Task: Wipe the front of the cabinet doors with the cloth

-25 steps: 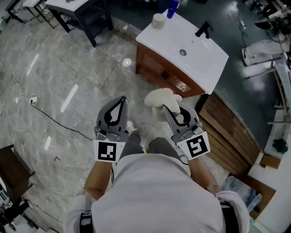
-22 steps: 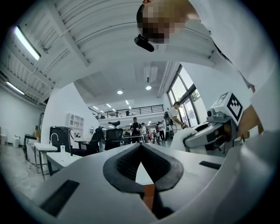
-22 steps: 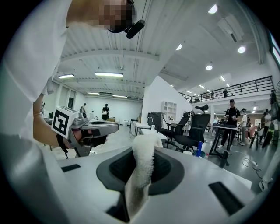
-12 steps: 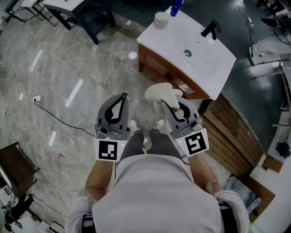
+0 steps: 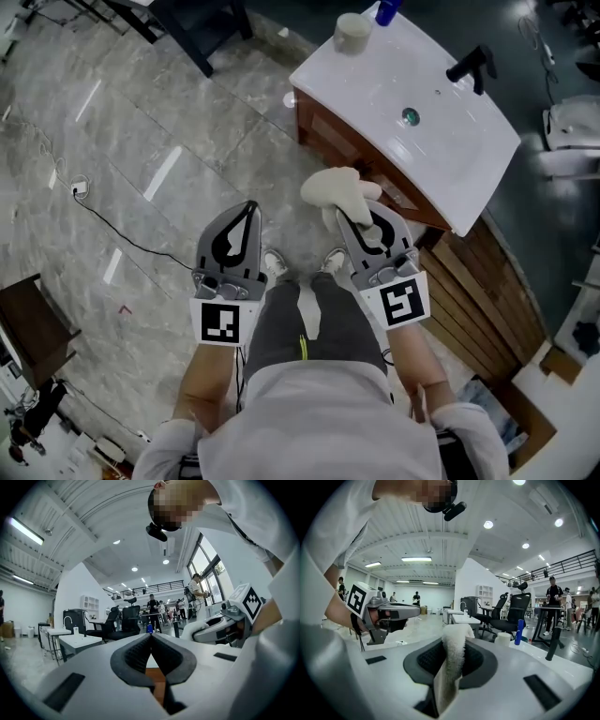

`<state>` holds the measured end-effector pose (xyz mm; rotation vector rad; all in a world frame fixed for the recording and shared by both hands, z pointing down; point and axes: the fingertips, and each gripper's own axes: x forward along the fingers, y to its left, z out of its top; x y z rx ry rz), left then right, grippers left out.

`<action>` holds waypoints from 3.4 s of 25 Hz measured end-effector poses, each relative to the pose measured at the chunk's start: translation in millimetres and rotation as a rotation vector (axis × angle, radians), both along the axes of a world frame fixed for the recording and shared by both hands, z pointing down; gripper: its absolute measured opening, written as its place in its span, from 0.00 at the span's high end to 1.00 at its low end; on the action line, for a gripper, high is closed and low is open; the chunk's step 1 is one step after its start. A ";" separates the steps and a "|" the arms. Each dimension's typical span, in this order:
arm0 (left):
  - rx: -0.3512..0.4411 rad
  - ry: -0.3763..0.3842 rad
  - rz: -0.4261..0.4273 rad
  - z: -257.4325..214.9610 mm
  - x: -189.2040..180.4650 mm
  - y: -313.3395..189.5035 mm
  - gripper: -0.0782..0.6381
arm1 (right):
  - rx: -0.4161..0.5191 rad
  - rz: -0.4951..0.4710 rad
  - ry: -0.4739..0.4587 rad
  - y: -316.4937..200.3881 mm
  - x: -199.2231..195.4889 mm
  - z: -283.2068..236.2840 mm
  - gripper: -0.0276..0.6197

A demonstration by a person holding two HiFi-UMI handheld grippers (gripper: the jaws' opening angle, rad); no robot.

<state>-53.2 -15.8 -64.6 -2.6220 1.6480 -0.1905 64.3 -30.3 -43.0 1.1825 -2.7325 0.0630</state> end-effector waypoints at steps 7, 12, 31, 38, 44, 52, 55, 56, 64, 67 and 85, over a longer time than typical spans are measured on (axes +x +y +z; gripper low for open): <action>0.032 -0.012 0.020 107.5 -5.9 -31.0 0.87 | 0.000 -0.004 0.011 -36.5 -13.5 97.9 0.84; 0.061 -0.010 0.036 198.3 -15.3 -50.7 0.87 | 0.038 -0.002 -0.006 -58.3 -30.2 171.4 0.84; 0.163 -0.016 0.072 448.5 -19.2 -105.7 0.87 | 0.211 -0.066 -0.027 -126.0 -66.6 370.9 0.84; 0.216 0.000 0.077 517.0 -27.4 -108.6 0.87 | 0.299 -0.082 -0.026 -142.4 -74.0 416.3 0.84; 0.274 0.001 0.087 552.2 -34.5 -105.3 0.87 | 0.356 -0.081 -0.026 -149.0 -85.7 435.7 0.84; 0.302 0.028 0.080 538.3 -41.1 -98.2 0.87 | 0.403 -0.057 -0.035 -165.8 -91.0 397.4 0.84; 0.311 0.036 0.069 536.7 -46.2 -98.0 0.87 | 0.422 -0.042 -0.032 -175.0 -92.3 387.0 0.84; 0.312 0.041 0.066 537.3 -47.1 -98.2 0.87 | 0.427 -0.039 -0.032 -177.3 -93.5 384.2 0.84; 0.306 0.076 0.073 543.3 -39.1 -96.7 0.87 | 0.437 -0.003 -0.001 -193.2 -93.0 379.6 0.84; 0.311 0.081 0.074 544.7 -38.4 -95.6 0.87 | 0.445 0.016 0.013 -194.3 -86.9 377.8 0.84; 0.293 0.124 0.116 560.4 -29.9 -96.8 0.87 | 0.414 0.126 0.003 -171.2 -38.5 383.0 0.84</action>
